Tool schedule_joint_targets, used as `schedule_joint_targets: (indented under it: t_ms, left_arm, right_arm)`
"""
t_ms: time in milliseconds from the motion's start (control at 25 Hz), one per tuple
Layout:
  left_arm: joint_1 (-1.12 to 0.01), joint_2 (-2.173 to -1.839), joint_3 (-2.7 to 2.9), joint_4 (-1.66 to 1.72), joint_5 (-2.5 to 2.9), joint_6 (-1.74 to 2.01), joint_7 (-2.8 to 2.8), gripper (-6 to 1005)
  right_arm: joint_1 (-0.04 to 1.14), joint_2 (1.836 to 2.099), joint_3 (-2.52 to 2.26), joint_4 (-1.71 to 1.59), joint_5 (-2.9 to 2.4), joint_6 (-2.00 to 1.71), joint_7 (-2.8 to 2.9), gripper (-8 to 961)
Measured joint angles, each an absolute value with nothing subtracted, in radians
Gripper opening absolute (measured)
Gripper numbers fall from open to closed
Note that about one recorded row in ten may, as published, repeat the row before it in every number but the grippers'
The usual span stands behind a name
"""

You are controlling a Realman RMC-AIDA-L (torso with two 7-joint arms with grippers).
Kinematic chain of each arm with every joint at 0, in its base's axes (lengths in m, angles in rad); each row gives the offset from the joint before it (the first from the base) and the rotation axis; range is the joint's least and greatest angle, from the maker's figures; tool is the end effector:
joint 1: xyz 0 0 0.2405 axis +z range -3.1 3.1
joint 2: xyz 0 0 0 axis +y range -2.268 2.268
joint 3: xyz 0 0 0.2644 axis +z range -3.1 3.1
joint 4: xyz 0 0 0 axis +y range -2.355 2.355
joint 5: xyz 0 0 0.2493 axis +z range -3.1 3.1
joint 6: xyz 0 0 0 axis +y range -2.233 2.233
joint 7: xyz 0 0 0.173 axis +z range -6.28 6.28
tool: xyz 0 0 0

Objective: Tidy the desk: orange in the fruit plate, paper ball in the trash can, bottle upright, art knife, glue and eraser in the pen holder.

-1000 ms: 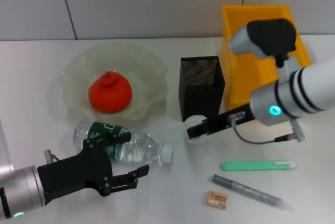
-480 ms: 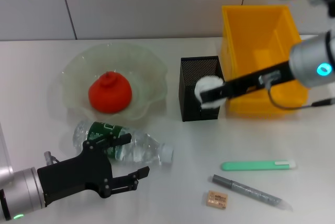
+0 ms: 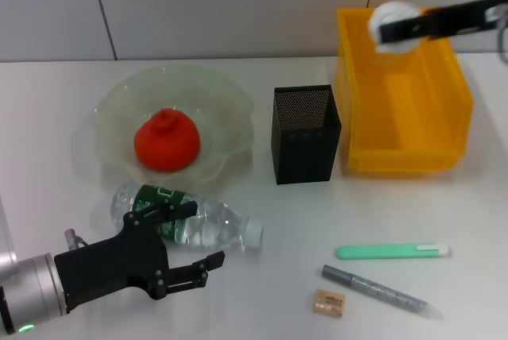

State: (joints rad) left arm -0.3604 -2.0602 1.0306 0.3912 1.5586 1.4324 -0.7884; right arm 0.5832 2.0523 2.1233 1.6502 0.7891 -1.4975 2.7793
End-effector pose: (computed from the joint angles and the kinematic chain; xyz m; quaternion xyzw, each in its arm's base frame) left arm -0.3225 0.3129 -0.0837 -0.9371 -0.1056 -0.2661 0.1998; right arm 0.1222 0.4337 0.1051 -0.8556 0.4073 0.1169 0.2974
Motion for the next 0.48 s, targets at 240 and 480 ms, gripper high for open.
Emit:
schedule_joint_targets:
  t_ms: [240,480]
  left_arm:
    - [-0.36,-2.06,1.031,0.391,1.558,1.434,-0.788,846]
    - [-0.362,-2.06,1.031,0.391,1.558,1.435,-0.788,846]
  right_arm:
    - [0.601,2.048,2.238,1.605,0.7,-1.426,2.725,624]
    - [0.621,2.044,2.23,1.444,0.621,-1.296,2.697,636]
